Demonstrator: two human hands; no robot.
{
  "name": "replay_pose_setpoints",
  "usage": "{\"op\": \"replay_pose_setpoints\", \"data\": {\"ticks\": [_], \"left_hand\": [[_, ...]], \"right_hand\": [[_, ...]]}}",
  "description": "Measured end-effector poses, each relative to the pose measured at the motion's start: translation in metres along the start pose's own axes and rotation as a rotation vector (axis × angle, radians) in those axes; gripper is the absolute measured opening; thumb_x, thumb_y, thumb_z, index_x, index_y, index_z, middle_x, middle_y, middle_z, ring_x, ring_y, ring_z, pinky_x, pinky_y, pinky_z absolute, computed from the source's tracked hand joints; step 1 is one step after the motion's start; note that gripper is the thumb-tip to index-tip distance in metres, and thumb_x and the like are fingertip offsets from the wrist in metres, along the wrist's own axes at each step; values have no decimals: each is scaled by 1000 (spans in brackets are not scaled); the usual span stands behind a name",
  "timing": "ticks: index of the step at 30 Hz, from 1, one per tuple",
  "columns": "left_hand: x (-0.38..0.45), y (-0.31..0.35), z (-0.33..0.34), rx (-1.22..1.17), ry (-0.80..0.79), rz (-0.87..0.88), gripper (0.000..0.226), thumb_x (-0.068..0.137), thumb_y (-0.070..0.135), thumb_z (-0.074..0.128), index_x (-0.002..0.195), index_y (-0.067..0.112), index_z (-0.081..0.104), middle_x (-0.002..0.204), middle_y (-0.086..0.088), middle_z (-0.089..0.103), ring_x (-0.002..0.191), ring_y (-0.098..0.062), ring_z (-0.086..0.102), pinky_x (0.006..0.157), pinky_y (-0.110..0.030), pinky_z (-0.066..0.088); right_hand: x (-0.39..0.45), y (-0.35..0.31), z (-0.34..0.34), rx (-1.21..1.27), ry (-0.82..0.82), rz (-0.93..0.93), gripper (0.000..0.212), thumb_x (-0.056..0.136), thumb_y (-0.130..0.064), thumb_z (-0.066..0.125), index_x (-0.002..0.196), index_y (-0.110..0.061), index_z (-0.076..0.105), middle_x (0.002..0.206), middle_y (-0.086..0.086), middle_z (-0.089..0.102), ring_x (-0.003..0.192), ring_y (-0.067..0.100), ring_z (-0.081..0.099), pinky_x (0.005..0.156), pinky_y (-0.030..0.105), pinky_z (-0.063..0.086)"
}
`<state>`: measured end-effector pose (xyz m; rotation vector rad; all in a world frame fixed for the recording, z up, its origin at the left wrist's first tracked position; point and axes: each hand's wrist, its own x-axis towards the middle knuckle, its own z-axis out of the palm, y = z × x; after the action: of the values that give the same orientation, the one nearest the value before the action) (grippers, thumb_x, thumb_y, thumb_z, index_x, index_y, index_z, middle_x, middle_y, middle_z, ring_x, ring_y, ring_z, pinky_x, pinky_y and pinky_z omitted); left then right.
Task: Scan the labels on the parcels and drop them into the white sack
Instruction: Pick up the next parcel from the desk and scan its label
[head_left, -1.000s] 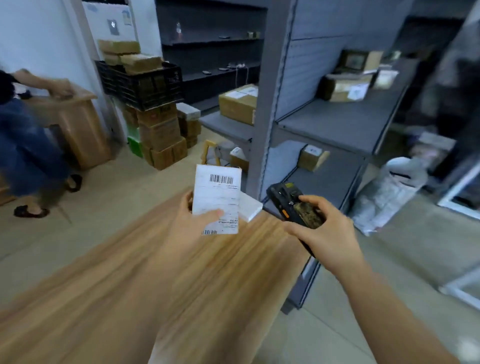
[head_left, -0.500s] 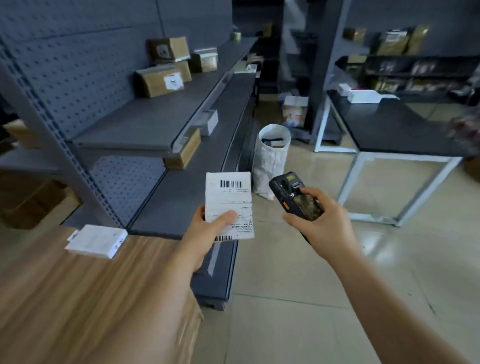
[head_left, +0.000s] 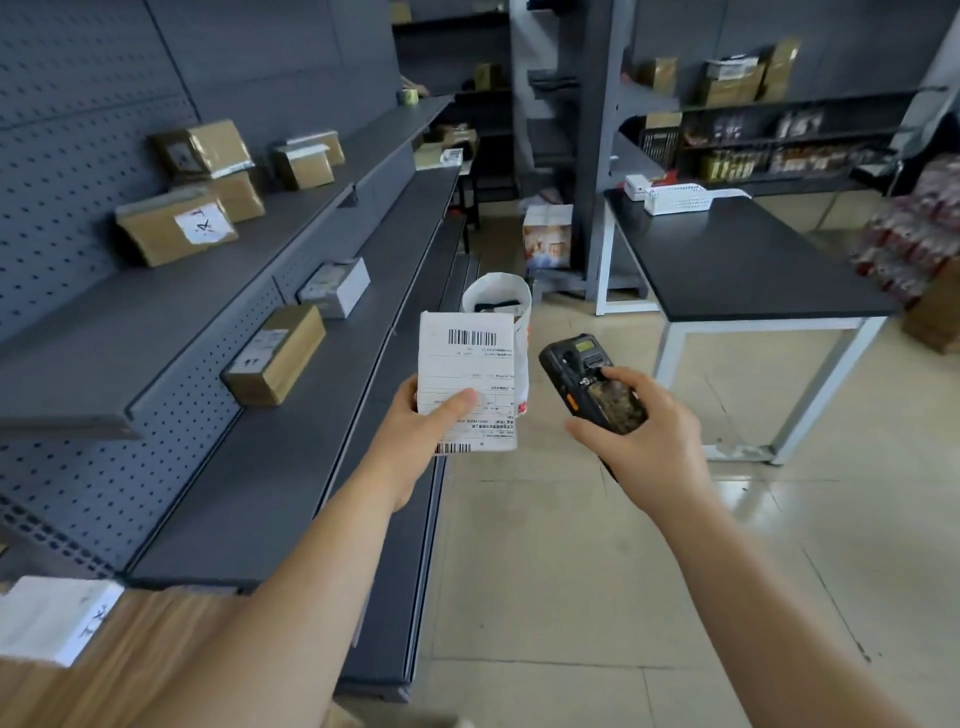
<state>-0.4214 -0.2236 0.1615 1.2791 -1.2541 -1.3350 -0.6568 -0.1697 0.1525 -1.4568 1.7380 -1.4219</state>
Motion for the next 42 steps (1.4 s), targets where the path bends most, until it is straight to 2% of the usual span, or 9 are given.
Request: {"op": "replay_pose_setpoints", "data": {"ticks": [6, 9, 15, 18, 22, 26, 32, 40, 42], "left_hand": [[123, -9, 5, -75, -24, -12, 51, 83, 35, 77, 127, 28, 52, 115, 9, 71, 106, -10, 67, 95, -33, 50], [197, -7, 6, -102, -40, -8, 39, 83, 33, 75, 116, 33, 55, 111, 11, 73, 100, -7, 69, 87, -29, 51], [325, 24, 4, -124, -69, 42, 55, 76, 38, 80, 123, 28, 54, 107, 11, 73, 88, -2, 71, 67, -19, 55], [374, 27, 0, -120, -94, 34, 66, 68, 48, 81, 125, 29, 55, 108, 11, 73, 94, -5, 71, 73, -25, 55], [429, 15, -7, -154, -75, -11, 39, 81, 33, 76, 116, 29, 59, 108, 8, 73, 91, -5, 71, 64, -19, 55], [478, 3, -21, -139, -16, -48, 63, 66, 47, 84, 119, 27, 59, 110, 7, 73, 96, -9, 71, 72, -23, 55], [573, -10, -30, -73, 46, -91, 34, 83, 28, 74, 113, 24, 60, 105, 5, 74, 99, -15, 70, 77, -28, 55], [732, -16, -16, 12, 111, -178, 38, 88, 21, 72, 123, 18, 57, 107, 3, 72, 85, -2, 70, 62, -14, 52], [768, -23, -12, 31, 106, -213, 42, 86, 25, 74, 123, 18, 58, 109, 1, 73, 88, -5, 71, 68, -18, 55]], "right_hand": [[102, 23, 37, -27, -17, 35, 58, 69, -37, 86, 121, -41, 61, 106, -19, 63, 95, 4, 63, 78, 25, 53], [165, 30, 60, -54, 0, 34, 59, 69, -37, 87, 121, -41, 61, 104, -18, 65, 93, 3, 63, 74, 23, 51], [277, 31, 98, -90, 25, 73, 59, 69, -38, 88, 120, -44, 60, 109, -13, 66, 94, 3, 63, 80, 25, 53], [318, 43, 118, -119, 12, 88, 60, 67, -45, 86, 119, -47, 58, 109, -14, 66, 95, 7, 64, 84, 36, 57], [369, 55, 146, -149, -14, 102, 59, 67, -46, 85, 120, -48, 57, 109, -15, 65, 93, 6, 64, 81, 36, 57], [423, 68, 180, -147, -75, 92, 55, 72, -37, 85, 120, -44, 59, 108, -18, 62, 91, -3, 59, 69, 18, 45], [519, 112, 233, -103, -120, 98, 56, 66, -37, 87, 115, -46, 61, 102, -17, 64, 85, 8, 65, 75, 37, 57], [674, 171, 278, -94, -166, 129, 56, 67, -33, 88, 116, -43, 62, 95, -25, 57, 93, 11, 61, 85, 38, 54], [707, 187, 288, -120, -190, 140, 58, 67, -35, 87, 119, -42, 61, 97, -26, 55, 96, 12, 60, 87, 38, 54]]}}
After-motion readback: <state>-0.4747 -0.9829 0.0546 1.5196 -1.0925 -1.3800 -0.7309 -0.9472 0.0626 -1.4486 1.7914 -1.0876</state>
